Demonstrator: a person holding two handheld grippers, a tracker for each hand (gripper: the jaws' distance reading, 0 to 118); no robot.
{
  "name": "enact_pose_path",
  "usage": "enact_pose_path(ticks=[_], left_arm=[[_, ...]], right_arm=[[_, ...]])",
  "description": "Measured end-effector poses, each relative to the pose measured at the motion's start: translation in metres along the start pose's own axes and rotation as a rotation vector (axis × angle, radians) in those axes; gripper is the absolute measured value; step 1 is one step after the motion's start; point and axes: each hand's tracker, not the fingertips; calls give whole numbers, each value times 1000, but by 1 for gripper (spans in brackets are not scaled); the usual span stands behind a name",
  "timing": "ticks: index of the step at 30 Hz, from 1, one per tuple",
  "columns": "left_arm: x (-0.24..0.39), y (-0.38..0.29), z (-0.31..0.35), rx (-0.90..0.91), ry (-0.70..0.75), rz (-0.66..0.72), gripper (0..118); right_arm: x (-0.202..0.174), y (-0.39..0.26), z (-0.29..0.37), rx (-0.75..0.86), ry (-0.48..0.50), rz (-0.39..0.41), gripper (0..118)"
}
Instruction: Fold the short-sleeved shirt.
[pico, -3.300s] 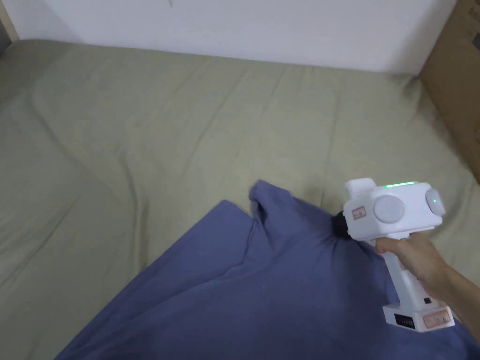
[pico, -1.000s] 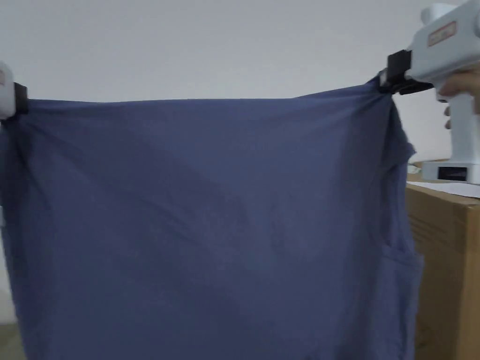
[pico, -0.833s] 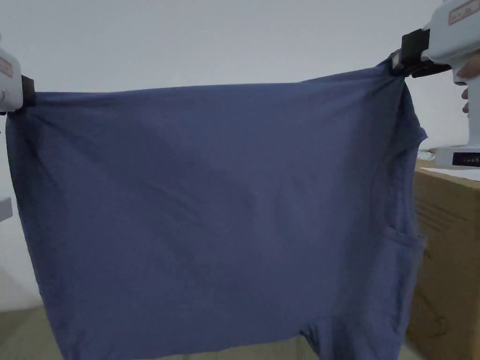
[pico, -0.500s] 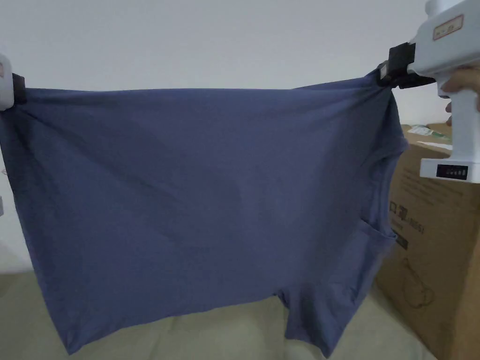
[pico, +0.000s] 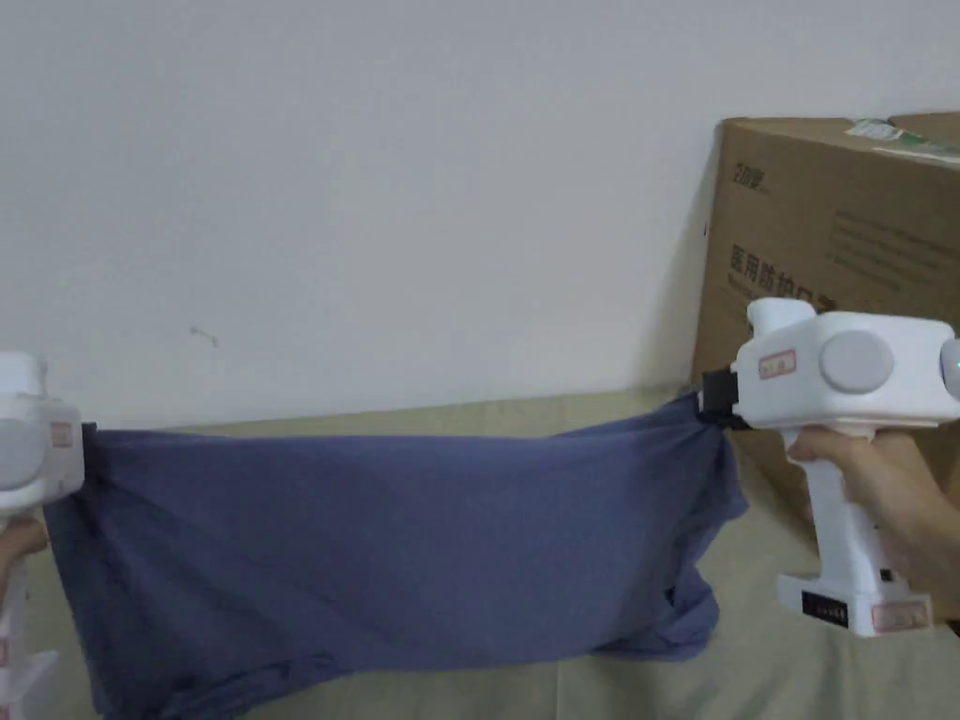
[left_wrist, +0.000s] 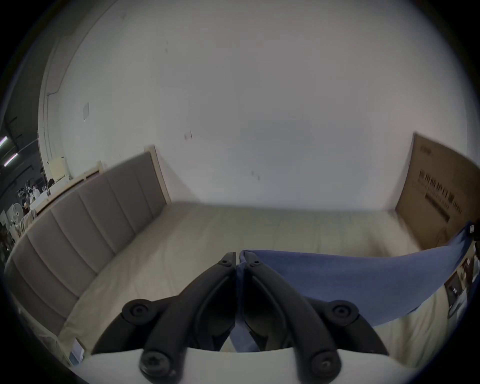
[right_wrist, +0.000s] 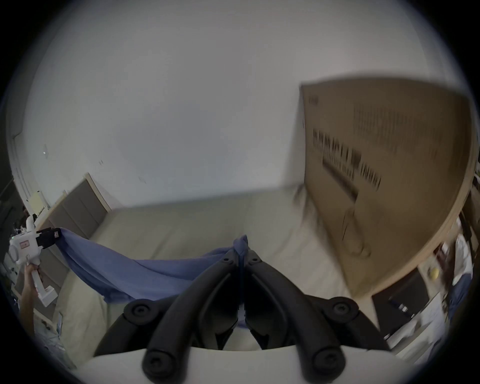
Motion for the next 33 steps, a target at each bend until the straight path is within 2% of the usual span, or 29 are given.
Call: enact_pose_path(ticks=[4,8,12,14,18,20,25,27,28,30,33], left_arm=[[-4,-74,-29,-166,7,4,3],[-13,-127,-30,-245,16,5,3],[-31,-164,-2,-271,-4,-8,3],[-43,-181,17,-267,-17,-7,3],[-62,-221,92,-258,-29,-21,3],[-80,-240,133,-198,-48,36,3],[-112,-288,212,-238,-36,41,3],[-122,-310,243,-244,-32,57,3],[-128,-320,257,-262,-41,79,3],[-140,-341,279,-272,-40,82,3],[-154,-370,310,-282,-32,78,3]], right_arm=[[13,-66,-48,-101,-30,-50,2],[18,-114,-39,-130,4,-62,2],[21,-146,4,-124,19,-50,2],[27,-166,33,-105,51,-113,2],[31,-213,98,-101,63,-111,2],[30,-242,135,-98,48,-112,2],[23,-324,237,-109,51,-143,2],[23,-359,271,-108,56,-128,2],[23,-374,283,-121,27,-149,2],[27,-399,304,-151,90,-202,2],[31,-432,328,-177,47,-163,2]])
